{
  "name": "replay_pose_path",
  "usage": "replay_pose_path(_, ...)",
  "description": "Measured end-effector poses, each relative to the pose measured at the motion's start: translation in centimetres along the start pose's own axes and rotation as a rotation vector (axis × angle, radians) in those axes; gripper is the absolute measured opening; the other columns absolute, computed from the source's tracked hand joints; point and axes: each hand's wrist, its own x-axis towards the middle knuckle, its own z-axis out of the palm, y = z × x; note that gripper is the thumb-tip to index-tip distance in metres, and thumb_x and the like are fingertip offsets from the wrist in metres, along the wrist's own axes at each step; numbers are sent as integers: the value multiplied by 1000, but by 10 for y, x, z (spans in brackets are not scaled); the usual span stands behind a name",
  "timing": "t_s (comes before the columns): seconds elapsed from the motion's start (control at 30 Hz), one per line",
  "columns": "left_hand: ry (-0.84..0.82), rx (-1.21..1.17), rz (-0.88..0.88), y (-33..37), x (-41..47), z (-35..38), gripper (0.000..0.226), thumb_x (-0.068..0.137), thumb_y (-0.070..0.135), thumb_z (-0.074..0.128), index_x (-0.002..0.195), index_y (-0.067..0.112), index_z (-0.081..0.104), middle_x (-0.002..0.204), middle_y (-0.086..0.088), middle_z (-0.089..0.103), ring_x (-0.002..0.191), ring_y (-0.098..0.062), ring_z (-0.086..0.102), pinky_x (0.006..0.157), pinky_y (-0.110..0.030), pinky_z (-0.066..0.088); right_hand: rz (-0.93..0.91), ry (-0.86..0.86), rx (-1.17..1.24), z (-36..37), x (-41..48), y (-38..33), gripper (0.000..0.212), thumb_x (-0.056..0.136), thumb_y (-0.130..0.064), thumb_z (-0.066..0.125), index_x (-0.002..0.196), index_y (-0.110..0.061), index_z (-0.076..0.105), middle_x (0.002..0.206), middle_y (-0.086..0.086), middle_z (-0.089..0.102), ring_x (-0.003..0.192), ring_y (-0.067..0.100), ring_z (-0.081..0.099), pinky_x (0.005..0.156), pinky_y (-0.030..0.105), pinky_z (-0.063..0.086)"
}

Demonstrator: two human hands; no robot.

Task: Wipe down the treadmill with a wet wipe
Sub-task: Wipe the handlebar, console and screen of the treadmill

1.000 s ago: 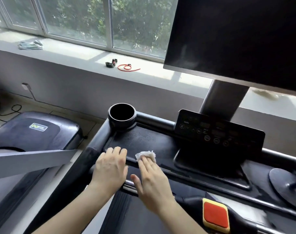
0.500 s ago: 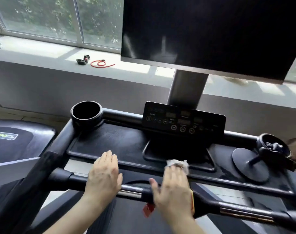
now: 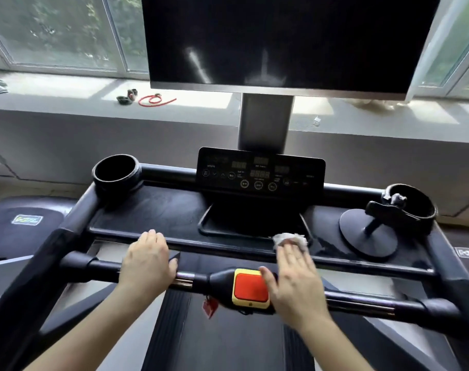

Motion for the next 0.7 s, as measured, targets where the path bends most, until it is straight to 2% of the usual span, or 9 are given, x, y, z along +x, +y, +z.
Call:
replay_pose_path(0.13,-31,48,-15,4,-2,-3,39,68,38,83,77,13,55,78,-6,54,77,-28,59,69,-41,50,240,-21,2,-12,-10,46,103,97,-71,0,138,3,58,143,22,58,137,34,51,120,48,30)
replay_pose_path(0.2,-48,57,-14,3,-3,-5,40,67,39,84,77,13,54,77,-6,53,75,-28,59,67,-41,50,311,-34,40,-16,-3,37,109,92,-76,-5,143,2,52,148,22,52,142,33,45,122,45,29)
replay_pose_path(0.27,-42,53,3,2,-3,-6,43,63,37,86,74,12,53,74,-7,53,71,-29,58,63,-40,50,316,-56,90,-19,5,11,111,87,-77,-6,153,0,39,159,21,39,150,32,32,126,43,20)
replay_pose_path(0.37,-6,30,27,4,-4,-7,44,57,32,88,71,10,53,70,-10,52,65,-31,56,58,-39,49,175,-111,130,-18,22,-43,114,83,-78,-13,160,-2,21,167,19,20,157,30,14,127,39,6)
replay_pose_path(0.47,27,-6,82,-1,-4,-2,42,61,33,86,73,10,53,71,-8,50,66,-31,55,58,-39,47,52,-96,152,-9,41,-103,107,90,-75,2,157,4,28,163,25,26,154,36,21,127,43,8)
replay_pose_path(0.53,35,-29,136,-13,-1,2,39,66,35,84,76,12,54,74,-7,51,69,-30,55,61,-40,46,-35,-112,201,-4,54,-143,101,93,-72,7,157,4,27,164,25,25,155,36,19,128,43,7)
replay_pose_path(0.63,87,-75,206,-34,6,11,26,70,33,68,79,10,63,79,-6,56,72,-30,56,65,-42,50,-220,-181,315,-2,70,-184,90,95,-64,10,159,-2,25,168,18,18,157,28,10,128,37,0)
replay_pose_path(0.7,128,-141,233,-45,13,14,34,75,39,53,80,10,69,80,-4,56,73,-29,55,64,-41,52,-293,-213,341,-3,72,-183,86,96,-62,11,162,-7,19,170,11,12,158,20,3,128,36,0)
